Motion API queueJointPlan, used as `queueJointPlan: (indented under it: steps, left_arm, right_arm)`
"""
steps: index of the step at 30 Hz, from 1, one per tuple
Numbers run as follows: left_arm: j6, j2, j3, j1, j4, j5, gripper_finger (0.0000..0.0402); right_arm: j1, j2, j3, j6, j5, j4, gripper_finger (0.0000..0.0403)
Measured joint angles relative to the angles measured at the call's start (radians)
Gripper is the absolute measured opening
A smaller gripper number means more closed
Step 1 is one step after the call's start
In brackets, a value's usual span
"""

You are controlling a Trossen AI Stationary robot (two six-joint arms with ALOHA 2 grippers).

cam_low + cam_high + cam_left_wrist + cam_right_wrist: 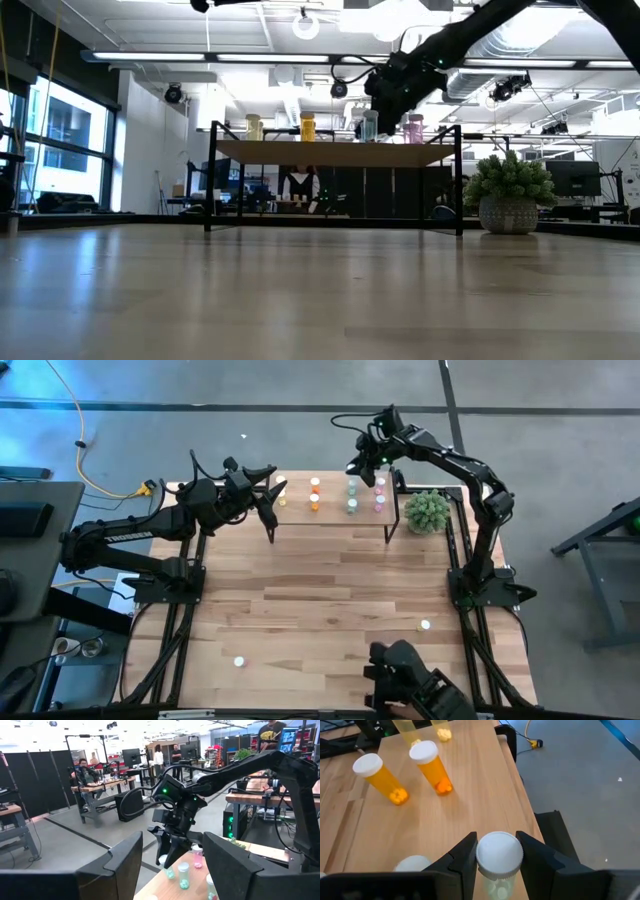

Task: Pick and place medicine bottles onto shelf by color
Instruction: Put the blue pill bottle on the shelf aligned with the other blue pill bottles

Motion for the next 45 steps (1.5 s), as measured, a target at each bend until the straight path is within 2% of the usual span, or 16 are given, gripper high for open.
queueJointPlan:
  steps: [7, 20, 31, 45]
  left_arm:
    - [-0.001, 0.000, 0.000, 0.000, 0.000, 0.000, 0.0196]
    - [0.000, 0.000, 0.000, 0.000, 0.000, 0.000, 0.0196]
    - [0.000, 0.000, 0.000, 0.000, 0.000, 0.000, 0.0196]
    - [0.000, 0.000, 0.000, 0.000, -0.017, 0.000, 0.0196]
  right_arm:
    - [0.035, 0.000, 0.000, -0.002, 0.090, 0.023, 0.0116]
    - [0.036, 0.000, 0.000, -0.003, 0.095, 0.016, 0.0118]
    - [0.038, -0.001, 0.000, -0.010, 0.143, -0.004, 0.0119]
    - [0.038, -0.001, 0.000, -0.009, 0.122, -0.014, 0.0107]
